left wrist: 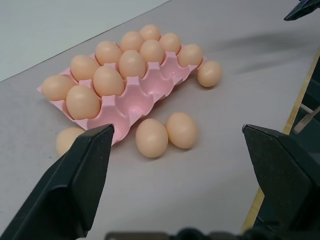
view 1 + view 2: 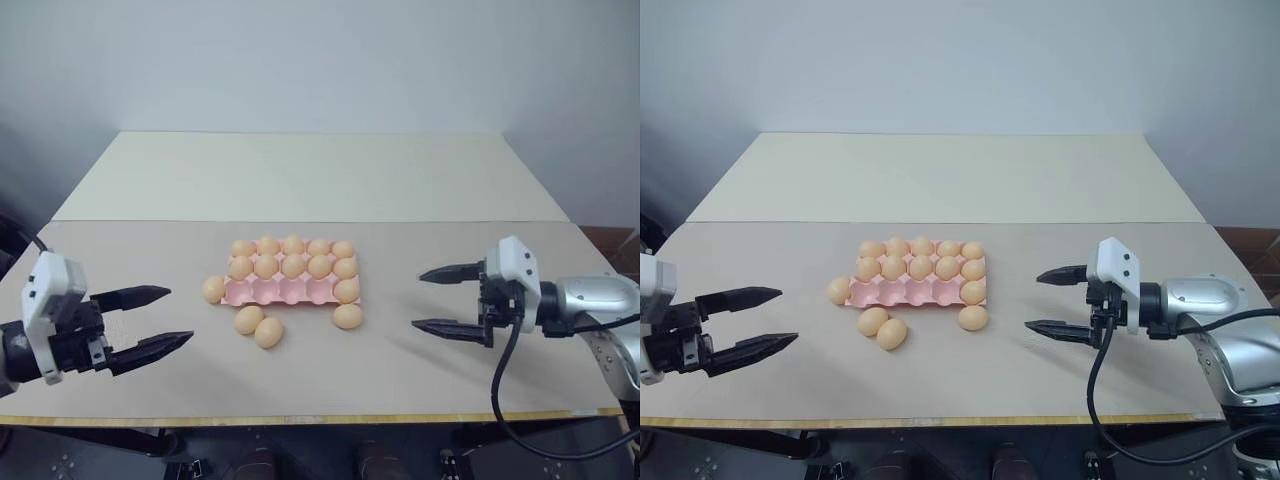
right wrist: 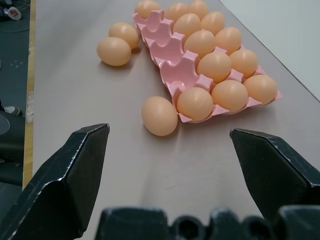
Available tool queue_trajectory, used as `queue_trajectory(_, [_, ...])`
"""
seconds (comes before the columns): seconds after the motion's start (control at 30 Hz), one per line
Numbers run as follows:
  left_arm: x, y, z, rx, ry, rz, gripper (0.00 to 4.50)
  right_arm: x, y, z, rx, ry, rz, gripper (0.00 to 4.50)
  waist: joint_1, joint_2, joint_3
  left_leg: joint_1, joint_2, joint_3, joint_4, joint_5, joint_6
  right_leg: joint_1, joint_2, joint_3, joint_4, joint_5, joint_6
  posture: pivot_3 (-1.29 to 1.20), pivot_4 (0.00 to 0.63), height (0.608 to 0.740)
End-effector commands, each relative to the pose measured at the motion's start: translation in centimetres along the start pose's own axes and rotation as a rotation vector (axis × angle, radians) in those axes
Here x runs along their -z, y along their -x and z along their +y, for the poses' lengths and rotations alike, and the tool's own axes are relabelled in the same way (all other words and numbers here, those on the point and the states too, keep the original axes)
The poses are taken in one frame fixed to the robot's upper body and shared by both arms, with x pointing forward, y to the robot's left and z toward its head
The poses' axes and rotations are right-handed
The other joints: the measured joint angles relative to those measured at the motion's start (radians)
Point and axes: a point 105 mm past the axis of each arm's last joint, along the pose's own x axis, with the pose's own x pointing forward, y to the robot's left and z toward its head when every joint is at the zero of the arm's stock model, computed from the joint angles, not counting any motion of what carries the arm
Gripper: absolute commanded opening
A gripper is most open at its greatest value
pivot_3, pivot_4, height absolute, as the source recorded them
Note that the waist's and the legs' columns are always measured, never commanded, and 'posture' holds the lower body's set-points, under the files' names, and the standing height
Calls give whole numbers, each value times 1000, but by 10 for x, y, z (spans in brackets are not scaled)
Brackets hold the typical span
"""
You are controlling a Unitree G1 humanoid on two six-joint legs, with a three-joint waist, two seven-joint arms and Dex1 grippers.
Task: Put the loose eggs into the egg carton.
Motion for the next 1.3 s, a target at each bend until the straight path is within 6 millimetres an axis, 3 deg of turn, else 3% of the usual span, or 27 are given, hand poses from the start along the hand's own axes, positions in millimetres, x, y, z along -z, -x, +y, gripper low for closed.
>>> queue_trajectory(0.03, [-10,5,1,-11,-4,-33,4470,-13,6,0,12,69,-26,4500,0,0,0,0,0,0,0,0,0,0,0,0,0,0,0,0,150,740])
queue_trajectory(0.63, [-8,-12,-9,131,-56,-19,4470,-14,5,-2,-7,117,19,4500,0,0,0,0,0,0,0,0,0,0,0,0,0,0,0,0,150,740])
queue_trajectory(0.83, [-7,-23,-17,241,-57,-2,4470,-5,-19,10,-43,168,57,4500,0,0,0,0,0,0,0,0,0,0,0,0,0,0,0,0,150,740])
queue_trajectory(1.0, [-5,-32,-19,319,-80,29,4470,10,-52,19,-66,292,118,4500,-1,0,0,0,0,0,0,0,0,-1,0,0,0,0,0,0,150,740])
queue_trajectory(1.3, [-3,-38,-15,328,-78,12,4470,17,-96,10,-29,360,160,4500,0,0,0,-1,0,0,0,0,0,-1,0,0,0,0,0,0,150,740])
